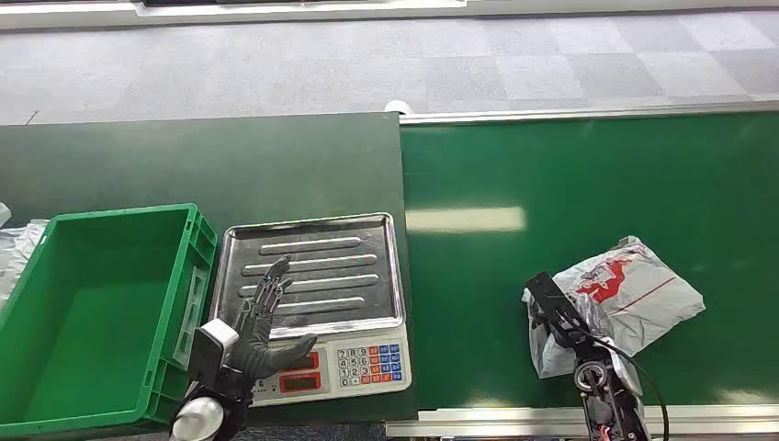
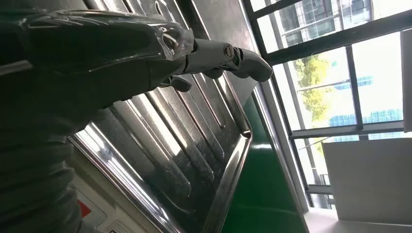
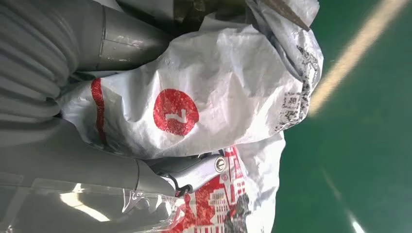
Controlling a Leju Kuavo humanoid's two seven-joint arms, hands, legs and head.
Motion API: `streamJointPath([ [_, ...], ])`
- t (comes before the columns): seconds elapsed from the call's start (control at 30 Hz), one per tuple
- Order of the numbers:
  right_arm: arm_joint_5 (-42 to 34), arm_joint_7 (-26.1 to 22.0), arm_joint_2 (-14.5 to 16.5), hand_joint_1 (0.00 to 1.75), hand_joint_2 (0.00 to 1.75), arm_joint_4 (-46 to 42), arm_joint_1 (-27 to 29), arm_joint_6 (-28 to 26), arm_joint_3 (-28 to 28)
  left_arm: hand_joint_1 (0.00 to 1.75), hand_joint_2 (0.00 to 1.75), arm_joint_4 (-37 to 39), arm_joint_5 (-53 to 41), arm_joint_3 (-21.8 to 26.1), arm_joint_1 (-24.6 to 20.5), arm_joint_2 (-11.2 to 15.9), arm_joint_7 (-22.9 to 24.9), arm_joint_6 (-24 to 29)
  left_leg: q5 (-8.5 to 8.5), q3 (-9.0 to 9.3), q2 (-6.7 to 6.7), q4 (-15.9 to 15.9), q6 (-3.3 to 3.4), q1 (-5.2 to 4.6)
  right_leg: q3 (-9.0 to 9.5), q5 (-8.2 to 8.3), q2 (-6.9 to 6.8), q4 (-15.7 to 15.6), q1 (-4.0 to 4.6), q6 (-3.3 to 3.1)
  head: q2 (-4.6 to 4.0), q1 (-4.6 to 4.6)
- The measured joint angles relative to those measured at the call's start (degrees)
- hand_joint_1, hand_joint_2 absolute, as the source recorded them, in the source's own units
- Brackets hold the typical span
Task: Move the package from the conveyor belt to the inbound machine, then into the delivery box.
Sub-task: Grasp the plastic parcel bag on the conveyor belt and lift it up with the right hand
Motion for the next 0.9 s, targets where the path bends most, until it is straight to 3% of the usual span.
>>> streamJointPath([
  [0.27, -4.7, -8.5, 1.5, 1.75, 1.75, -9.7, 3.3, -6.2, 0.8, 0.0, 1.75, -4.3, 0.4, 2.6, 2.0, -1.0, -4.4, 9.7, 0.0, -0.32, -0.14, 0.0, 0.0, 0.0, -0.3, -0.04, -0.09, 0.0, 0.0, 0.03, 0.0, 0.0],
  [0.4, -5.1, -13.9, 2.3, 1.75, 1.75, -16.9, 5.2, -17.7, 0.8, 0.0, 1.75, -5.6, 1.9, 3.2, 2.0, -1.8, -7.0, 13.6, 0.0, -0.43, -0.24, 0.0, 0.0, -0.01, -0.38, -0.04, -0.21, 0.0, -0.02, 0.04, 0.0, 0.0],
  [0.47, -4.6, -15.3, 2.6, 1.75, 1.75, -20.7, 5.7, -20.9, 0.8, 0.0, 1.75, -5.8, 2.7, 3.2, 1.7, -2.0, -7.7, 14.6, 0.0, -0.44, -0.23, 0.0, 0.0, -0.01, -0.38, -0.04, -0.21, 0.0, -0.02, 0.04, 0.0, 0.0],
  [0.67, -1.8, -16.2, 3.0, 1.75, 1.75, -29.2, 6.2, -21.8, 2.3, 0.0, 1.75, -5.9, 4.2, 2.7, 0.7, -2.3, -8.7, 15.8, 0.01, -0.43, -0.22, 0.0, 0.0, 0.0, -0.39, -0.04, -0.21, 0.0, -0.01, 0.03, 0.0, -0.01],
  [0.9, -1.5, -17.0, 2.8, 1.75, 1.75, -32.6, 6.3, -22.4, 4.9, 0.0, 1.75, -5.8, 4.7, 1.9, 0.4, -2.3, -9.7, 16.4, 0.0, -0.44, -0.22, 0.0, 0.0, -0.01, -0.41, -0.04, -0.2, 0.0, -0.01, 0.03, 0.0, 0.0],
])
